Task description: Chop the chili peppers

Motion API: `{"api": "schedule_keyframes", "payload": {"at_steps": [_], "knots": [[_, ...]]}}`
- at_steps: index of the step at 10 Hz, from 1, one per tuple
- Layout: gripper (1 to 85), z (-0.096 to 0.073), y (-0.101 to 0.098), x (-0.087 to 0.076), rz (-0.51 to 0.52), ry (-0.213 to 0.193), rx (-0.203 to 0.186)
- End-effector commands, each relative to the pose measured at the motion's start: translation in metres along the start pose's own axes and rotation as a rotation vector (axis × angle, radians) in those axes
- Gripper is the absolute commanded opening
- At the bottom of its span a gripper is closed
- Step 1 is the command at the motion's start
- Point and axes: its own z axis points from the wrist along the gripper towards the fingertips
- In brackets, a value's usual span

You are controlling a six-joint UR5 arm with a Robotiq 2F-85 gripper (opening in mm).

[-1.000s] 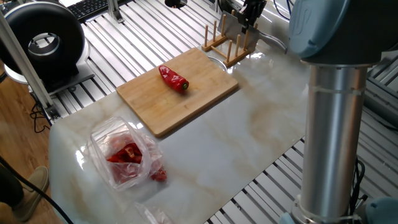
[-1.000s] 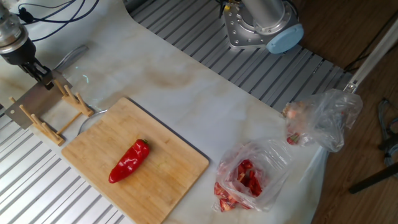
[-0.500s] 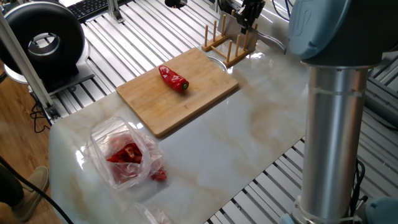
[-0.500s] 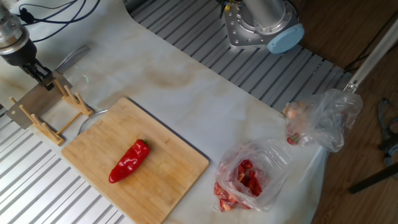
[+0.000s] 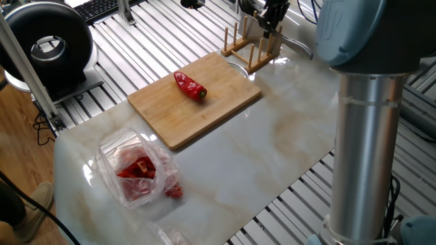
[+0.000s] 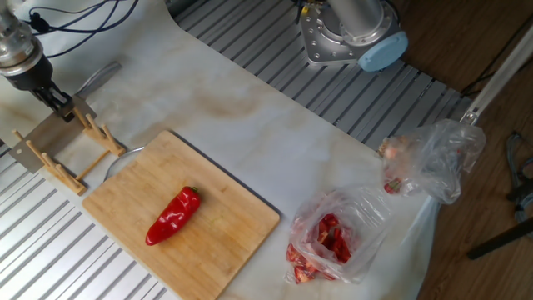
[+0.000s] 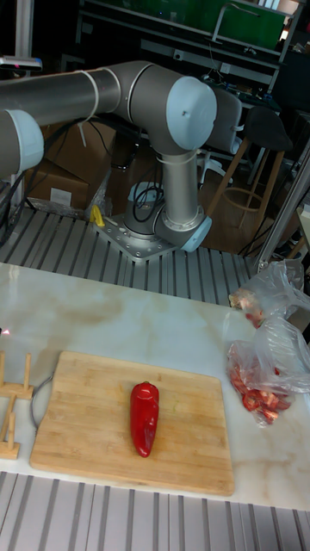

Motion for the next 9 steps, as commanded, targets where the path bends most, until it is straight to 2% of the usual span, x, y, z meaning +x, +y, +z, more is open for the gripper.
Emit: {"api": "schedule_keyframes", "payload": {"at_steps": [1, 9], "knots": [[24.0, -0.0003, 0.0022, 0.0002, 0.009, -0.004, -0.001], [20.3, 0.0045, 0.0007, 0.0044, 0.022, 0.002, 0.014]]}}
